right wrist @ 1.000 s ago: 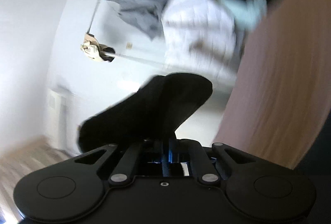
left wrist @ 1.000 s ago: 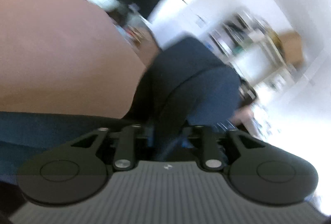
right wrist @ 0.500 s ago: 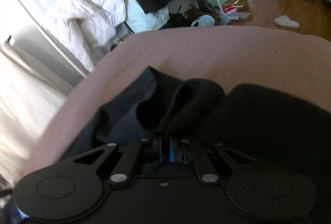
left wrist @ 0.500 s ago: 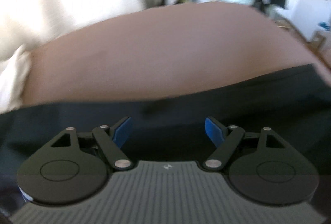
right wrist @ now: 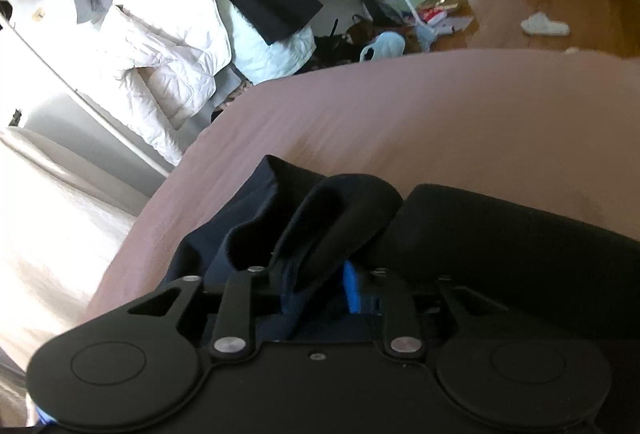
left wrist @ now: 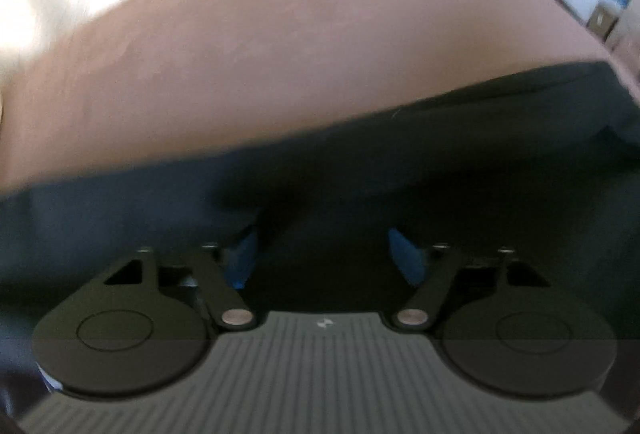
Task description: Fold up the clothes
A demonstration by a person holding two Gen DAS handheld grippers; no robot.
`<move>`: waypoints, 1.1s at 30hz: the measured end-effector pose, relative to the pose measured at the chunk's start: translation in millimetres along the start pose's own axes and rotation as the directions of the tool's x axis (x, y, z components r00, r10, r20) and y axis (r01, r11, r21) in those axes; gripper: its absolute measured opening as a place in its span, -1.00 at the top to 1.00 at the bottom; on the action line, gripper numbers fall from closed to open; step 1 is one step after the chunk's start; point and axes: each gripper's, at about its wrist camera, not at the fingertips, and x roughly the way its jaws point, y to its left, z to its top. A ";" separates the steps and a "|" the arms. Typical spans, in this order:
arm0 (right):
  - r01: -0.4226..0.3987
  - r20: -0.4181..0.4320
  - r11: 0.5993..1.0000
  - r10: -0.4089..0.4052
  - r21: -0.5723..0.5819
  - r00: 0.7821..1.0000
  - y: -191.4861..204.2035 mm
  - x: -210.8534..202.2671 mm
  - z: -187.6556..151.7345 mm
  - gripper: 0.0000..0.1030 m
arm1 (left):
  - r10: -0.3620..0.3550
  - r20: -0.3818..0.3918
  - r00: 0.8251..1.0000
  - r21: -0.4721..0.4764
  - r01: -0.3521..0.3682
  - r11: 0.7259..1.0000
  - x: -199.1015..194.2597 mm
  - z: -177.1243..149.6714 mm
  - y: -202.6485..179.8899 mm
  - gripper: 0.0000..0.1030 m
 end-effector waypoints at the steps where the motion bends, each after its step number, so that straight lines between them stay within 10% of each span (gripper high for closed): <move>1: -0.006 -0.004 1.000 0.006 0.012 1.000 -2.7 1.8 0.4 0.36 | 0.069 0.009 0.998 0.040 -0.069 0.997 7.9 9.9 -11.3 0.41; 2: -0.010 -0.001 1.000 0.010 0.019 1.000 -4.9 2.9 0.6 0.37 | 0.138 0.022 0.990 0.072 -0.139 0.988 15.3 20.1 -21.4 0.97; 4: 0.003 0.013 1.000 -0.003 -0.010 1.000 -4.7 2.5 0.0 0.61 | 0.265 0.068 0.962 0.052 -0.269 0.962 24.0 44.0 -27.0 1.00; 6: 0.026 0.035 0.998 -0.024 -0.057 0.999 -2.1 0.2 -0.5 0.89 | 0.222 0.103 0.970 -0.030 -0.220 0.975 13.5 63.2 -26.7 1.00; 10: 0.011 0.141 0.996 0.001 -0.087 0.990 9.7 -21.1 1.8 0.92 | 0.042 0.257 0.966 0.114 -0.073 0.991 -28.8 81.1 -73.5 0.92; 14: 0.078 0.039 0.994 -0.076 -0.071 0.996 3.7 -7.2 5.6 0.79 | -0.294 0.150 0.944 0.258 0.250 0.933 -27.1 98.0 -128.3 0.13; 17: 0.019 -0.031 0.996 -0.016 0.087 0.999 -22.8 2.2 9.5 0.77 | -0.373 0.087 0.924 0.337 0.325 0.883 -4.4 106.4 -163.7 0.13; 23: -0.067 -0.043 0.980 0.076 0.186 0.996 -41.6 9.8 15.3 0.67 | -0.287 0.069 0.955 0.626 0.183 0.758 34.0 108.9 -227.5 -0.02; 25: -0.065 -0.044 0.986 0.072 0.155 0.996 -39.0 13.7 14.4 0.65 | -0.271 0.045 0.962 0.631 0.183 0.754 34.9 100.0 -241.6 0.10; 27: -0.054 -0.038 0.993 0.058 0.102 0.998 -33.4 16.7 13.2 0.65 | -0.266 0.018 0.964 0.625 0.197 0.755 34.5 97.2 -246.1 0.94; 33: -0.019 0.181 0.995 0.036 -0.093 0.983 -2.1 -5.7 5.8 0.91 | -0.208 0.279 0.937 0.562 0.016 0.827 -27.6 125.0 -232.8 0.95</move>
